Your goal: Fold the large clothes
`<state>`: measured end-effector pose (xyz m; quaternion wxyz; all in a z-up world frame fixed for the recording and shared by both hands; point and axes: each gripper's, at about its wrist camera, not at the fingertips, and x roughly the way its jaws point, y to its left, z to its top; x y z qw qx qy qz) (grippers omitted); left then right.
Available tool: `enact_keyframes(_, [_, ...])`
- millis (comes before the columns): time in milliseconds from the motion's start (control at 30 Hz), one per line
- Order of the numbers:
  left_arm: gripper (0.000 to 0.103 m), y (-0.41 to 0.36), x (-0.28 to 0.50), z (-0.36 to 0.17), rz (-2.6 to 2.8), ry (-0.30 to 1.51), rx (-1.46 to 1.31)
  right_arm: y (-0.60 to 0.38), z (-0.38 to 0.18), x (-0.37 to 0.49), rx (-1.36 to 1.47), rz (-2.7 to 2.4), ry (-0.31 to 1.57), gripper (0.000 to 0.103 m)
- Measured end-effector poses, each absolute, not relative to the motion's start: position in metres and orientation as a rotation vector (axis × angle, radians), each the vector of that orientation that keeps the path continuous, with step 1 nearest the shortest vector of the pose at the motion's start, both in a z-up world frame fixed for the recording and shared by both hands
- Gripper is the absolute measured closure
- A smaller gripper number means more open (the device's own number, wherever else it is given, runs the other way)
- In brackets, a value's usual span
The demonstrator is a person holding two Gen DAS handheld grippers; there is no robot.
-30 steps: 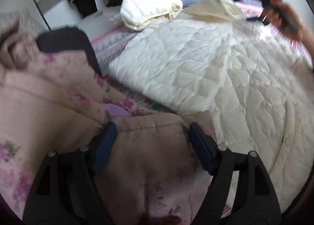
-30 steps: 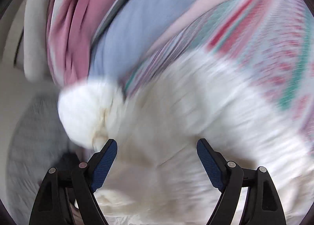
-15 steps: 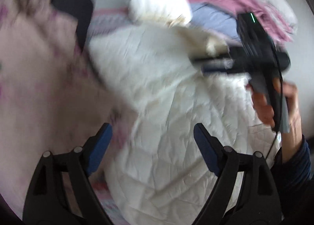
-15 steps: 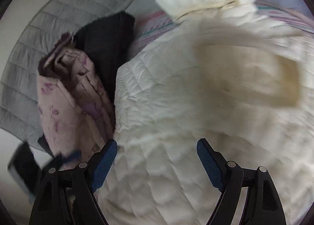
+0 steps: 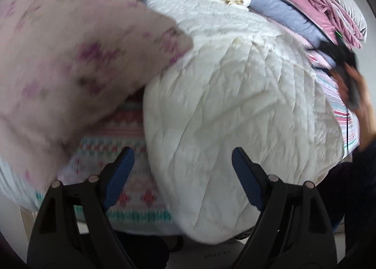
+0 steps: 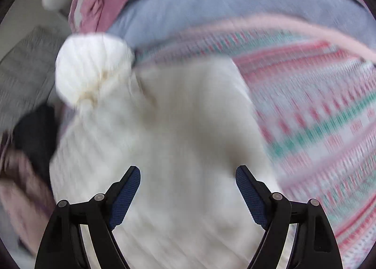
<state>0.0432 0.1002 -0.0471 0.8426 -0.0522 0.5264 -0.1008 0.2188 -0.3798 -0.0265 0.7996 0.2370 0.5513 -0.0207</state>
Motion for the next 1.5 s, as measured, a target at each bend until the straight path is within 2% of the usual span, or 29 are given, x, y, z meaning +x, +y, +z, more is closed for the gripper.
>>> enact_keyframes(233, [0.018,0.101,0.011,-0.062,-0.172,1.138,-0.157,-0.410,-0.043,0.051,0.667,0.092,1.221,0.019])
enact_keyframes(367, [0.018,0.100,0.005,-0.074,-0.170,1.162,-0.219,-0.407,-0.051,0.003,0.780,0.204,1.182,0.019])
enact_keyframes(500, [0.018,0.103,0.005,-0.086,-0.154,1.184,-0.314,-0.407,-0.063,-0.004,0.782,0.176,1.155,0.022])
enact_keyframes(633, [0.018,0.103,-0.002,-0.087,-0.149,1.146,-0.342,-0.403,-0.076,-0.009,0.804,0.206,1.143,0.039])
enact_keyframes(700, [0.018,0.102,-0.004,-0.087,-0.135,1.128,-0.368,-0.403,-0.073,-0.017,0.828,0.239,1.122,0.065])
enact_keyframes(733, [0.020,0.101,-0.006,-0.086,-0.132,1.122,-0.375,-0.400,-0.071,-0.021,0.836,0.252,1.114,0.072])
enact_keyframes(767, [0.037,0.100,-0.008,-0.085,-0.142,1.109,-0.383,-0.401,-0.068,-0.022,0.850,0.267,1.098,0.082])
enact_keyframes(800, [0.049,0.098,-0.010,-0.085,-0.155,1.104,-0.389,-0.401,-0.066,-0.023,0.864,0.276,1.081,0.088])
enact_keyframes(833, [0.067,0.096,-0.011,-0.084,-0.173,1.108,-0.406,-0.403,-0.062,-0.026,0.886,0.290,1.057,0.090])
enact_keyframes(867, [0.080,0.097,-0.014,-0.083,-0.183,1.102,-0.440,-0.400,-0.059,-0.026,0.904,0.301,1.034,0.092])
enact_keyframes(933, [0.091,0.098,-0.016,-0.078,-0.196,1.080,-0.467,-0.406,-0.049,-0.035,0.941,0.334,0.982,0.093])
enact_keyframes(1067, [0.095,0.097,-0.026,-0.062,-0.229,1.063,-0.491,-0.414,-0.027,-0.055,0.960,0.374,0.919,0.095])
enact_keyframes(1500, [0.095,0.101,-0.105,0.035,-0.445,0.931,-0.556,-0.436,0.070,-0.157,0.916,0.469,0.686,0.095])
